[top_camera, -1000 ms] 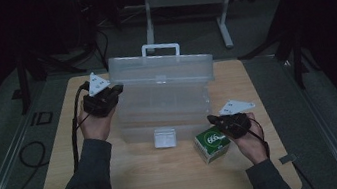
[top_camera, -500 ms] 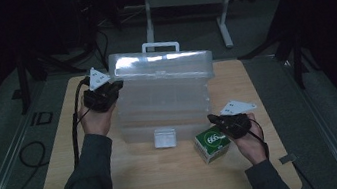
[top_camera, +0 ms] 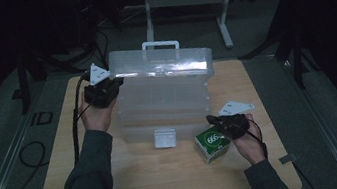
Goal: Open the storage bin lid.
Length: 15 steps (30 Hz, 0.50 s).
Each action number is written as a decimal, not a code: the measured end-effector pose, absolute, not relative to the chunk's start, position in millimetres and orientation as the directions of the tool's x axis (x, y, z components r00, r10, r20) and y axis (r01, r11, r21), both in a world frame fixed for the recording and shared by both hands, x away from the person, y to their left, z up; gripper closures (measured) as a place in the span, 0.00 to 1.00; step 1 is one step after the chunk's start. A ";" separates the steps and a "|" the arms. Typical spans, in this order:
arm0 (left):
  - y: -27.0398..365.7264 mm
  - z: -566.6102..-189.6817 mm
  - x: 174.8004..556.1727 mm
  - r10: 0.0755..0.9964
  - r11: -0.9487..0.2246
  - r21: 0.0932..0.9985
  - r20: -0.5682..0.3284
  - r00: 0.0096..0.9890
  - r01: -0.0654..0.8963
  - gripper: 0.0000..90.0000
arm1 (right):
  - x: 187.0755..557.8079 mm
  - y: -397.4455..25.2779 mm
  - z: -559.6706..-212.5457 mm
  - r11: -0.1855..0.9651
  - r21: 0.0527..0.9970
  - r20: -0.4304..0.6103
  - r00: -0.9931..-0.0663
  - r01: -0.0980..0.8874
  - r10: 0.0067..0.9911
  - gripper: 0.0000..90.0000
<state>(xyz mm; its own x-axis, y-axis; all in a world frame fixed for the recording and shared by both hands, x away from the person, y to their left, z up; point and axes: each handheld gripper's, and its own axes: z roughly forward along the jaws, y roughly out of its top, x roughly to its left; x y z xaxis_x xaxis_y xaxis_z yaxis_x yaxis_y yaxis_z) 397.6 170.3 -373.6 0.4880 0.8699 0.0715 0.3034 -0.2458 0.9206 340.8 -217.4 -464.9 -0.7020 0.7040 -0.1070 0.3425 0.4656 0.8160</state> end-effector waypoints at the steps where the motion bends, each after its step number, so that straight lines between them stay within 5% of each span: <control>1: 171.0 -373.0 399.1 0.869 -0.243 0.921 0.067 0.490 0.306 1.00 | 340.6 -217.0 -464.8 0.469 0.815 -0.113 -0.702 0.339 0.703 1.00; 15: 168.9 -368.0 414.2 0.869 -0.245 0.916 0.064 0.490 0.316 1.00 | 340.5 -217.1 -464.6 0.471 0.813 -0.111 -0.705 0.341 0.700 1.00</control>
<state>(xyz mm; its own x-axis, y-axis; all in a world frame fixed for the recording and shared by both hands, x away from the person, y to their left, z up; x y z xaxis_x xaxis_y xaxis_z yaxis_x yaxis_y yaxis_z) 414.2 168.9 -368.0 0.4902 0.8693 0.0636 0.3164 -0.2454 0.9163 340.5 -217.1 -464.6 -0.7050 0.7005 -0.1108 0.3406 0.4715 0.8135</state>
